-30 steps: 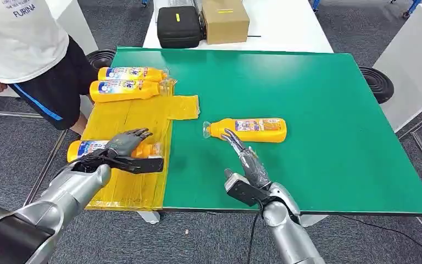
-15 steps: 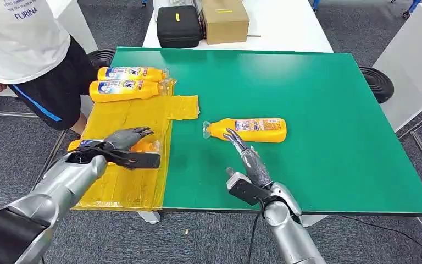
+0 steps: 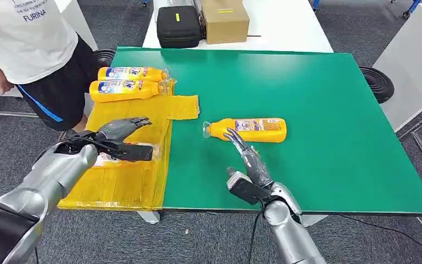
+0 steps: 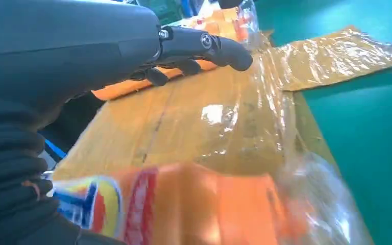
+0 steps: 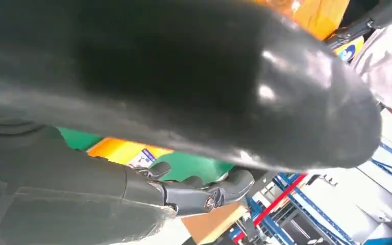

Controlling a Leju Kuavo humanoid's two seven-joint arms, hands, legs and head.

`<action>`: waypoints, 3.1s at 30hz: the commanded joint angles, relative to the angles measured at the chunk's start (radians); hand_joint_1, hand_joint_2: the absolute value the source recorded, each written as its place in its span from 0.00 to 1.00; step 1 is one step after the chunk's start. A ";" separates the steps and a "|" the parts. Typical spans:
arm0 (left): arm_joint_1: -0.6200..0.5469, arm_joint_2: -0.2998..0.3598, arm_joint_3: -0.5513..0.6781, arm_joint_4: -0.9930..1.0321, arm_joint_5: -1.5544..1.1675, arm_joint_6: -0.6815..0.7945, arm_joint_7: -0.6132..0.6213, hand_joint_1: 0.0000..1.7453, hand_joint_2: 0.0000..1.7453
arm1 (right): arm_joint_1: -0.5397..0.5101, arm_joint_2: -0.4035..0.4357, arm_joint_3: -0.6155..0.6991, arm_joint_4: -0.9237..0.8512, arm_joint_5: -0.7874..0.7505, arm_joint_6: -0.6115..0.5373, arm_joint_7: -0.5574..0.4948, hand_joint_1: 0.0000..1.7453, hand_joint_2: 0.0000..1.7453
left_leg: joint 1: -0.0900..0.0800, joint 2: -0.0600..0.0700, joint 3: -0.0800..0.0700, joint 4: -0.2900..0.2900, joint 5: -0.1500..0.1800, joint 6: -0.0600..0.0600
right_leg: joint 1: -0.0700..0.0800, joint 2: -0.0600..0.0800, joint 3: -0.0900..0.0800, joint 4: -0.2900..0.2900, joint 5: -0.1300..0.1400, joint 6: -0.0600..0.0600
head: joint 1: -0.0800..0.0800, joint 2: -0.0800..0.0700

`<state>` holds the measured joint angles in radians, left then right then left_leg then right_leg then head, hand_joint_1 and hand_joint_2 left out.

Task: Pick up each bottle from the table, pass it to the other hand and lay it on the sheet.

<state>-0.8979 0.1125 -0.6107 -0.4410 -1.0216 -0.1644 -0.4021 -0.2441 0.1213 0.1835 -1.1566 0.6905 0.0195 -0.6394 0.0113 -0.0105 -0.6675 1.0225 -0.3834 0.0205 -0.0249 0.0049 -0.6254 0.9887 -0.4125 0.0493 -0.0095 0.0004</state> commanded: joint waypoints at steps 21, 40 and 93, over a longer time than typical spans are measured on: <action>0.310 -0.075 0.308 -0.327 0.552 0.144 -0.145 0.00 1.00 | -0.413 -0.261 -0.116 0.441 0.365 -0.122 0.300 0.00 1.00 | -0.002 0.000 0.006 -0.001 -0.001 0.002 | -0.003 -0.001 0.007 -0.003 0.000 0.000 | 0.000 0.000; 0.339 -0.092 0.361 -0.371 0.522 0.147 -0.115 0.00 1.00 | -0.712 -0.260 -0.002 0.828 0.457 0.037 0.312 0.00 1.00 | -0.005 0.002 0.002 0.001 0.001 0.004 | -0.004 0.001 0.002 0.000 0.002 0.002 | 0.000 0.000; 0.270 -0.145 0.317 -0.217 0.542 0.151 -0.100 0.00 1.00 | -0.648 -0.297 -0.035 0.923 0.421 0.067 0.470 0.00 1.00 | -0.005 0.000 0.000 0.000 0.002 0.004 | -0.005 -0.002 0.000 -0.001 0.002 0.003 | 0.000 0.000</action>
<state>-0.5710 -0.0217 -0.2758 -0.7431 -0.4807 -0.0065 -0.5055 -0.8633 -0.1740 0.1736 -0.2922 1.1109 0.0862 -0.1743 0.0055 -0.0103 -0.6693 1.0229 -0.3806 0.0249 -0.0304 0.0046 -0.6276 0.9884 -0.4093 0.0540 -0.0095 0.0004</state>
